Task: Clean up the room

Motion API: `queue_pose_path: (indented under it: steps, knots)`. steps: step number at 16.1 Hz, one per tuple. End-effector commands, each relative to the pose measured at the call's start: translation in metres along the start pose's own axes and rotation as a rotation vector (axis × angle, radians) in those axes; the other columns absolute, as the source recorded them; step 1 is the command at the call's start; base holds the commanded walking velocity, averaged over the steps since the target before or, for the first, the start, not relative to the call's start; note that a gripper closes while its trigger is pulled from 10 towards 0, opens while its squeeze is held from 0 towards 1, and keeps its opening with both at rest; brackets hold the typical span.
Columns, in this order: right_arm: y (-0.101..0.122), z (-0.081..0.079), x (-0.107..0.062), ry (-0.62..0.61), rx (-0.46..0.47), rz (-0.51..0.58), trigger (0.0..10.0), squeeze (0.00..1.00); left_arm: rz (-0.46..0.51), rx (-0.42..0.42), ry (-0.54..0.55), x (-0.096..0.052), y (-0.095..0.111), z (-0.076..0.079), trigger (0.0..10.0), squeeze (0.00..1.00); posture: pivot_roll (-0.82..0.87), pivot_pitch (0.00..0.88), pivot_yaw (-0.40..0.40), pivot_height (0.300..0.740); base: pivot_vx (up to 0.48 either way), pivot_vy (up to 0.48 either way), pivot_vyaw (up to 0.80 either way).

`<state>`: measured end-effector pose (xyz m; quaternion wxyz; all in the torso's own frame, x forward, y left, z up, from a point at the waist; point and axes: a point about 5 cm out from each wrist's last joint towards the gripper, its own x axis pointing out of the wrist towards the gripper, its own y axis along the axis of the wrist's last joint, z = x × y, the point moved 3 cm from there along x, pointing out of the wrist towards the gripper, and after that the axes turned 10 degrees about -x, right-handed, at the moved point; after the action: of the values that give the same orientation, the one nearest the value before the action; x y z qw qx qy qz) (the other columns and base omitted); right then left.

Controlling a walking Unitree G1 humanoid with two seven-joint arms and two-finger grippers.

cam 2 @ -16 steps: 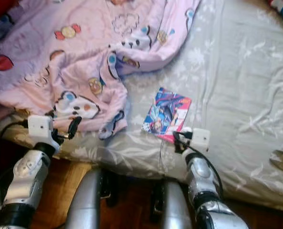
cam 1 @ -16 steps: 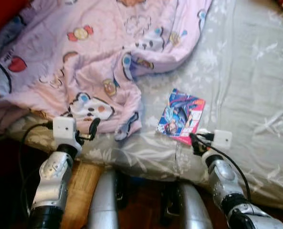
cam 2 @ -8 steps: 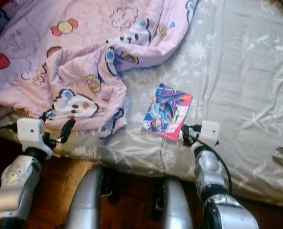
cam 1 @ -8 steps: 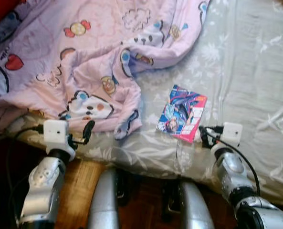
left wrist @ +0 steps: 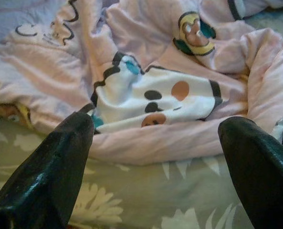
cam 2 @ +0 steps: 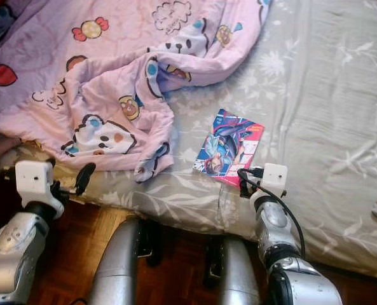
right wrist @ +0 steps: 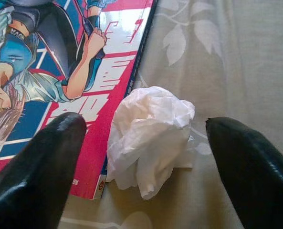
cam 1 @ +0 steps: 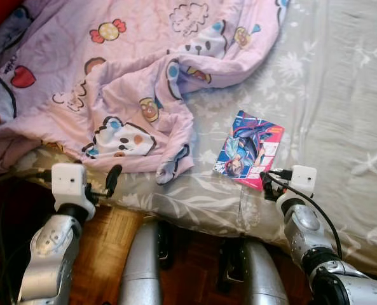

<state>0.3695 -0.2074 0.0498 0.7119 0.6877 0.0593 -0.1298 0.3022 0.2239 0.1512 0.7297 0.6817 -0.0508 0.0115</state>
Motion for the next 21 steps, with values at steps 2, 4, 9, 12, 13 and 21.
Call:
queue_pose_path:
  steps: [2,4,9,12,13,21]
  knots:
    - [-0.03,0.003,-0.01,-0.014,0.014,-0.091,0.0,0.0,-0.034,-0.003,0.036,-0.011,-0.006,-0.01,10.0,0.0,0.28,0.706,0.022,0.652,0.0,0.0,0.0]
    - [-0.035,0.006,-0.012,-0.019,0.01,-0.101,0.0,0.0,-0.046,-0.001,0.059,-0.018,-0.007,-0.015,10.0,0.0,0.29,0.713,0.023,0.652,0.0,0.0,0.0]
    - [-0.036,0.006,-0.013,-0.02,0.024,-0.095,0.0,0.0,-0.059,0.009,0.092,-0.027,-0.006,-0.024,10.0,0.0,0.3,0.713,0.029,0.652,0.0,0.0,0.0]
    - [-0.036,0.005,-0.014,-0.024,0.048,-0.085,0.0,0.0,-0.069,0.023,0.103,-0.031,-0.005,-0.03,10.0,0.0,0.31,0.708,0.038,0.652,0.0,0.0,0.0]
    - [-0.037,0.005,-0.014,-0.024,0.048,-0.087,0.0,0.0,-0.07,0.025,0.105,-0.032,-0.005,-0.031,10.0,0.0,0.31,0.707,0.039,0.652,0.0,0.0,0.0]
    - [-0.037,0.003,-0.015,-0.015,0.069,-0.077,0.0,0.0,-0.077,0.035,0.102,-0.033,-0.005,-0.031,10.0,0.0,0.32,0.702,0.041,0.652,0.0,0.0,0.0]
